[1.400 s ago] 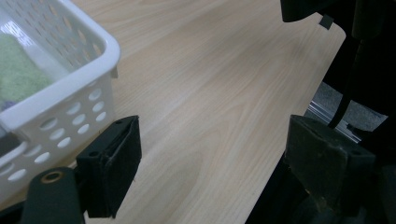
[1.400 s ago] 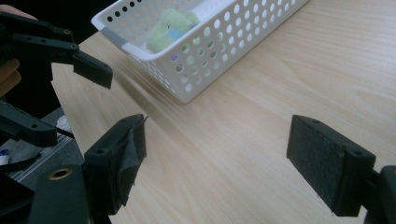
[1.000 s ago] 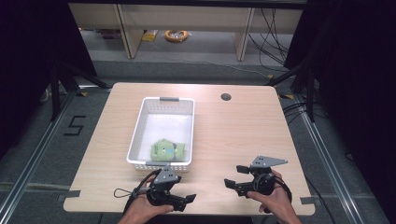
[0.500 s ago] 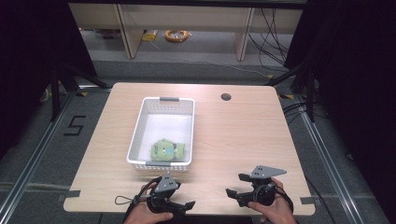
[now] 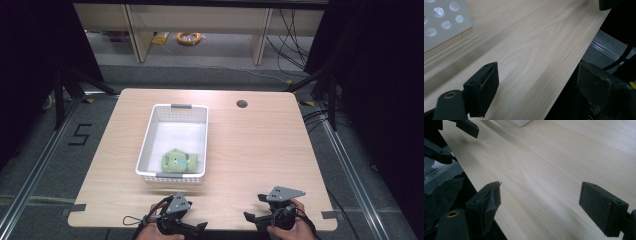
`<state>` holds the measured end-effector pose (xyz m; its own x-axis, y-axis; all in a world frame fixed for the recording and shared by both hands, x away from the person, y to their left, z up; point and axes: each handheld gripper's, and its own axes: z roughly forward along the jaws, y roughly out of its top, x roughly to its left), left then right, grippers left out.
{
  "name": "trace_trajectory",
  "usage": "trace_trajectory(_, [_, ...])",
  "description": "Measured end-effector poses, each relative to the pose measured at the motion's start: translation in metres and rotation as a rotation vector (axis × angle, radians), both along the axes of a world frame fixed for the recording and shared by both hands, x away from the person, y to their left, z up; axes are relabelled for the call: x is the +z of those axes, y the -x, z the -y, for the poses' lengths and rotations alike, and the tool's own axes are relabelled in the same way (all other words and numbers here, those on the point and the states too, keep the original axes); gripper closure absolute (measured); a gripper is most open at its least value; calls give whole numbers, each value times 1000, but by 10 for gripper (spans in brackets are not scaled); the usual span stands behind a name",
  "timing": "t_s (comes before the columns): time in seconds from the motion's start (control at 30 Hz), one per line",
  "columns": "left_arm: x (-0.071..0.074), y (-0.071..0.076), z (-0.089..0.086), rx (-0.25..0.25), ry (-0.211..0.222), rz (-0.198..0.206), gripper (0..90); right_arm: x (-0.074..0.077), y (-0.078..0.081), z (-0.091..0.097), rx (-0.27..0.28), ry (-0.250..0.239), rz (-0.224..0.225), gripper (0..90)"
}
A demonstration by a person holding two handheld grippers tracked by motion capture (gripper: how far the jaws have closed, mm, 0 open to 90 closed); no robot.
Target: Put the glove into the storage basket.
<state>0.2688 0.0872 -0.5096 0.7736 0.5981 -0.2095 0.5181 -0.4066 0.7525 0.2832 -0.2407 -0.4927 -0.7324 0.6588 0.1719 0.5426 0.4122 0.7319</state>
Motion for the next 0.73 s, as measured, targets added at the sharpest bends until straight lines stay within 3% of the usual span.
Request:
trace_trajectory(0.03, [0,-1,-1,-11,-18,13,171,0,0,0,0,0,0,185])
trace_trajectory(0.17, [-2,-1,0,-14,-11,15,171,-2,2,0,-9,1,-8,183])
trace_trajectory(0.2, [-2,0,1,-5,-6,12,172,-3,-2,1,31,-1,-14,183])
trace_trajectory(0.23, [-3,-1,0,-12,-24,14,172,-3,-1,0,20,2,-6,183])
trace_trajectory(0.57, [-4,-1,1,-14,-23,8,172,-5,-1,1,13,12,-9,178])
trace_trajectory(0.67, [-3,-3,-2,-27,-56,17,171,-5,-3,2,19,6,-7,178])
trace_trajectory(0.73, [-3,-2,-1,-16,-39,-3,170,-6,-3,2,7,9,-5,177])
